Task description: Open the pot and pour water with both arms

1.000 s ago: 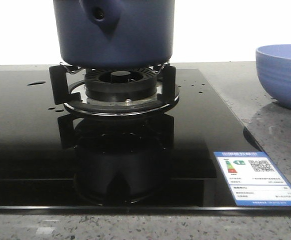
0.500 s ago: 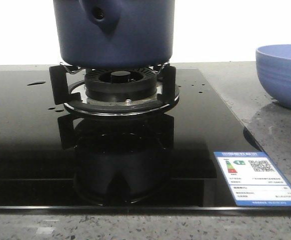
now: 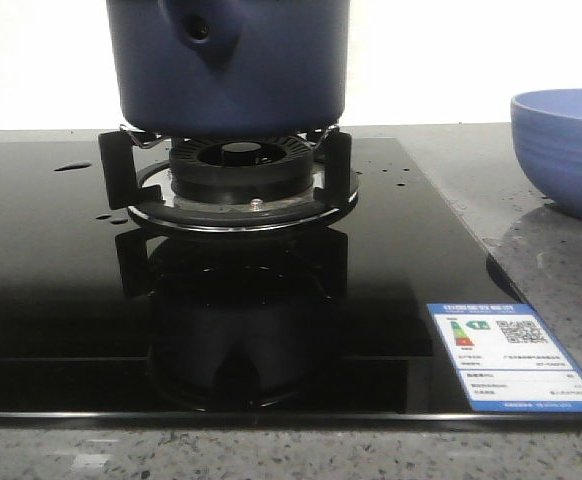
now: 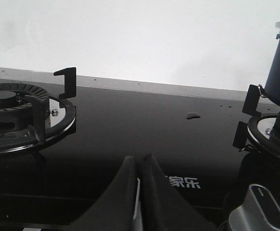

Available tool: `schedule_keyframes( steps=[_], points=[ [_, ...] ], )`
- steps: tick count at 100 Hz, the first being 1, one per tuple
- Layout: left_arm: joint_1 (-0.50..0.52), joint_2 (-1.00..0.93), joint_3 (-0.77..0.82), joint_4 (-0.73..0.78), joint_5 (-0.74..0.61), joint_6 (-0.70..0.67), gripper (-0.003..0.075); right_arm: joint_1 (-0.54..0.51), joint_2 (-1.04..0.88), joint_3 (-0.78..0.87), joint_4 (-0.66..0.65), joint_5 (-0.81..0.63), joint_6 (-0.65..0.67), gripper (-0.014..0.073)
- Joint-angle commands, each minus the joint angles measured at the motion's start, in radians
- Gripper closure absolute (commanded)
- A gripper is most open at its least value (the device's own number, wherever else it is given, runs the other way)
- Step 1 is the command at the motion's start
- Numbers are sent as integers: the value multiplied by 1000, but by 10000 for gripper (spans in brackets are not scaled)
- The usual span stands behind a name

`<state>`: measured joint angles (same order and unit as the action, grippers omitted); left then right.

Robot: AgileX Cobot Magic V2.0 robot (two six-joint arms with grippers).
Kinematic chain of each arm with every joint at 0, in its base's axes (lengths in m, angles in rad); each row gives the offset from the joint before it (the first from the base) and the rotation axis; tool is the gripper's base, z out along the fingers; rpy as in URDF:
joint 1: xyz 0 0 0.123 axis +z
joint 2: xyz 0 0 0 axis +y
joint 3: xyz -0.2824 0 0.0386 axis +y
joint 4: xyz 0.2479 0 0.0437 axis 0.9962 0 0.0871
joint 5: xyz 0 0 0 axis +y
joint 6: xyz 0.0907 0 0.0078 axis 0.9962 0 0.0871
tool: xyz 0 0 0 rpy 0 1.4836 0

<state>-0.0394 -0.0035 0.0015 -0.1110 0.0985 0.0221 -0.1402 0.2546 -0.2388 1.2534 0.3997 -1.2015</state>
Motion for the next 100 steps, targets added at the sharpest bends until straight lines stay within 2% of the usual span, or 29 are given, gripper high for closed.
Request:
schedule_keyframes(
  steps=[1,56,74,79,83,88,96,100],
  points=[
    [-8,-28,32,1,-84,-11,739,1,5,-28,32,-27,-13,650],
    [-8,-28,32,1,-84,-11,739,1,5,-28,32,-27,-13,650],
    [-8,-28,32,1,-84,-11,739,1,5,-28,18,-120,-11,650],
    [-8,-28,32,1,-84,-11,739,1,5,-32,-55,-139,52,650],
    [-8,-28,32,1,-84,-11,739,1,5,-34,-187,-161,155,650],
    [-8,-28,32,1,-84,-11,739,1,5,-34,-408,-179,373,650],
    [-8,-28,32,1,-84,-11,739,1,5,-34,-831,-197,802,650],
    [-8,-28,32,1,-84,-11,739,1,5,-31,-976,-216,972,650]
  ],
)
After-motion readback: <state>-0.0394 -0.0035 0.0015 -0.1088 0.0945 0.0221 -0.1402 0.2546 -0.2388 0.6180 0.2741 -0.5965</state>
